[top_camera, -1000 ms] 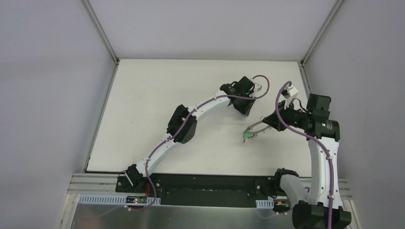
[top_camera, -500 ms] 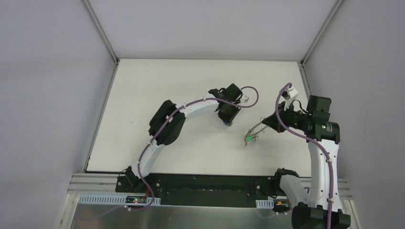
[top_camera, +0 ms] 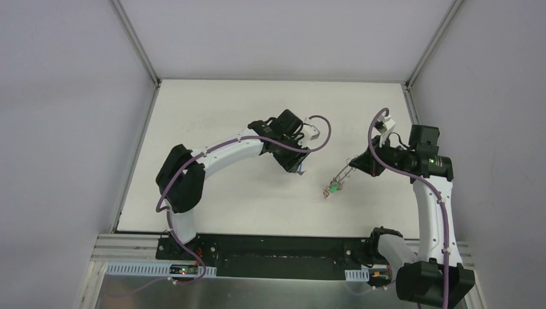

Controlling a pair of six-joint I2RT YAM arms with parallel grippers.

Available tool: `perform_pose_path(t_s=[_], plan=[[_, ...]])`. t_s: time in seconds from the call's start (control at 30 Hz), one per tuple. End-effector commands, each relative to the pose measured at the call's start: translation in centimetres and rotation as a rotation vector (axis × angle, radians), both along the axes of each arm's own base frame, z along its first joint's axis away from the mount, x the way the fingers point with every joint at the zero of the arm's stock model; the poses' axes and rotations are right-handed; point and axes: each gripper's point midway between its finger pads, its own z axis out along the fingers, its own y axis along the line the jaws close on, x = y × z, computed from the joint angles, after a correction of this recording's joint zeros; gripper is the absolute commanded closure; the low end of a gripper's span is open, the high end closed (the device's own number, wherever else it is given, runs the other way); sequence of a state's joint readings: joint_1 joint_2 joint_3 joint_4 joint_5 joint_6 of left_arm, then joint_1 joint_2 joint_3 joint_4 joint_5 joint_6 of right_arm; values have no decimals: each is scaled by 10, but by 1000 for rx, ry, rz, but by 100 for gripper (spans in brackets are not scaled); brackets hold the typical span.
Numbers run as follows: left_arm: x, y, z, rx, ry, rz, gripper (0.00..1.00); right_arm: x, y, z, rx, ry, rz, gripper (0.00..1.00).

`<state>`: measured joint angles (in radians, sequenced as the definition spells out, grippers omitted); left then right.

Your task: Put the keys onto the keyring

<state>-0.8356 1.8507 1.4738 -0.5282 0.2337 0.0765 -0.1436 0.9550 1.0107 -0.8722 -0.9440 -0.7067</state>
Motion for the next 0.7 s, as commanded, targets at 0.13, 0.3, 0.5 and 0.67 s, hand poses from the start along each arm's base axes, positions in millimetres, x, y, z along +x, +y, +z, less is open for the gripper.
perform_pose_path(t_s=[0.13,0.3,0.5,0.67], plan=[[20,-30,4,-32,40,18,46,13,13,11,89,-79,83,100],[34,-46,-8,-18,53,-12,49,10,14,4,93,-63,84,100],[26,-53,-21,-34,96,-79,51,9,13,-1,89,-53,81,100],[25,-55,-30,-29,117,-103,46,8,13,-3,91,-47,81,100]])
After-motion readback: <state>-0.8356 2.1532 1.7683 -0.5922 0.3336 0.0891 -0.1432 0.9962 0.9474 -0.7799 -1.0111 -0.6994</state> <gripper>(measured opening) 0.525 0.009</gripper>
